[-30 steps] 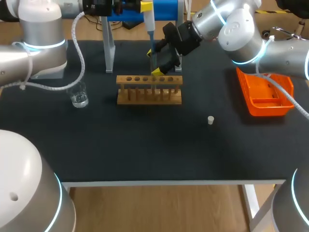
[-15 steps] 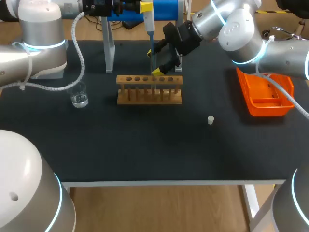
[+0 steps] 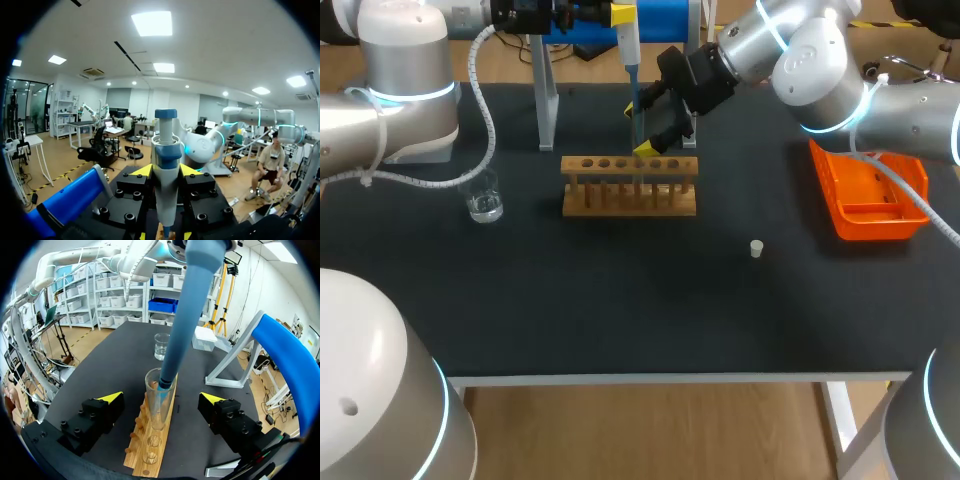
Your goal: Invert the test tube, pick up the pipette, mount the tip to pipette, aspirate from beaker and dispense into the tube, eject the tip, return the pipette, and cap with the stopper.
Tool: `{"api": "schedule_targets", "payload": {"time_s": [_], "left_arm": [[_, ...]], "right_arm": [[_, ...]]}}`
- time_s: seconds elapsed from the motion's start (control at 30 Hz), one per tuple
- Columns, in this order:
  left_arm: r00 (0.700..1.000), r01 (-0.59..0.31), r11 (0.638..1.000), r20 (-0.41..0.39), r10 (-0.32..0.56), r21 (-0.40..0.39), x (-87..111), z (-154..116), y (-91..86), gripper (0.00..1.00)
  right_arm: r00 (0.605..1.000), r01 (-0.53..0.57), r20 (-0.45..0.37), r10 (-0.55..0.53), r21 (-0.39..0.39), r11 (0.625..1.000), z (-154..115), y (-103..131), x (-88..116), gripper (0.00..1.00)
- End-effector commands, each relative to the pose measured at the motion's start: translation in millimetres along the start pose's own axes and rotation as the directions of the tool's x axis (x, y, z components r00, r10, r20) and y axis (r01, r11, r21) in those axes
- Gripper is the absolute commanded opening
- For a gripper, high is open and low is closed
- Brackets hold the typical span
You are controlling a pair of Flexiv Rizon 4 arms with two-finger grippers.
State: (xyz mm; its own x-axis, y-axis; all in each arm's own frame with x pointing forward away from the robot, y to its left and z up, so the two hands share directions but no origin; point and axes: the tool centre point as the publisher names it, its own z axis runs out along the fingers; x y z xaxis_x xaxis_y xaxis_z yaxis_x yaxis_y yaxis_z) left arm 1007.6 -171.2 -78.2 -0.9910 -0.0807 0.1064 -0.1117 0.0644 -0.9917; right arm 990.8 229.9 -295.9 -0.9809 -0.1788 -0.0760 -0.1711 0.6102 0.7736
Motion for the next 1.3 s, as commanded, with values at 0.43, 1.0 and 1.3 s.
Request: {"api": "schedule_targets", "payload": {"time_s": [0.43,1.0,1.3], "left_arm": [[0.999,-0.034,0.998,0.012,0.035,-0.054,4.4,2.5,-5.1,0.0],[0.998,-0.057,0.997,0.02,0.058,-0.051,4.6,3.6,-3.2,0.0],[0.998,-0.057,0.997,0.018,0.058,-0.048,3.6,5.3,-2.1,0.0]], "right_arm": [[1.0,0.0,-0.005,0.0,0.002,1.0,-1.3,-0.1,-1.3,1.0],[1.0,0.0,-0.005,0.0,0.002,1.0,-1.3,-0.1,-1.3,1.0],[1.0,0.0,-0.005,0.0,0.002,1.0,-1.3,-0.1,-1.3,1.0]]}}
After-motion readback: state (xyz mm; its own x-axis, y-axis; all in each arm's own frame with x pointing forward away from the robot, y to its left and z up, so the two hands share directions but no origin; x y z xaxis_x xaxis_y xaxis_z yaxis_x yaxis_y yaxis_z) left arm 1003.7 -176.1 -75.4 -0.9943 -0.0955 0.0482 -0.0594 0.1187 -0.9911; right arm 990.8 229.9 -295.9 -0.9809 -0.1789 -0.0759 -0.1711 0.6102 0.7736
